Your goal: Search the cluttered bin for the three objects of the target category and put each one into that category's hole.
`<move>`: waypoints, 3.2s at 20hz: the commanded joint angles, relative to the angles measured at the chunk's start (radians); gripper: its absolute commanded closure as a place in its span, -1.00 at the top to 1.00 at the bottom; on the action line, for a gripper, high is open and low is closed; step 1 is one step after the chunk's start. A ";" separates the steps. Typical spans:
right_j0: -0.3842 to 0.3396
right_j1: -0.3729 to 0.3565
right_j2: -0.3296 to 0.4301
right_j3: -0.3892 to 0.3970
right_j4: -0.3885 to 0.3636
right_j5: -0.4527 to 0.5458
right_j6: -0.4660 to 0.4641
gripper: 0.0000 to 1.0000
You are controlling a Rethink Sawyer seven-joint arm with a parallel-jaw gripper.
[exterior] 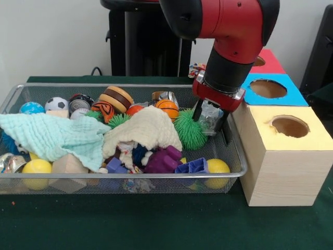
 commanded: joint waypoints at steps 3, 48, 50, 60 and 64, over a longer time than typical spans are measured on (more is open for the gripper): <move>-0.025 0.074 0.080 0.000 0.066 0.066 -0.084 1.00; -0.136 0.277 0.193 -0.104 0.084 0.344 -0.331 -1.00; -0.142 0.282 0.198 -0.105 0.091 0.350 -0.334 -1.00; -0.122 0.219 0.186 -0.080 0.075 0.344 -0.276 -1.00; -0.098 0.110 0.171 -0.030 0.077 0.349 -0.238 -1.00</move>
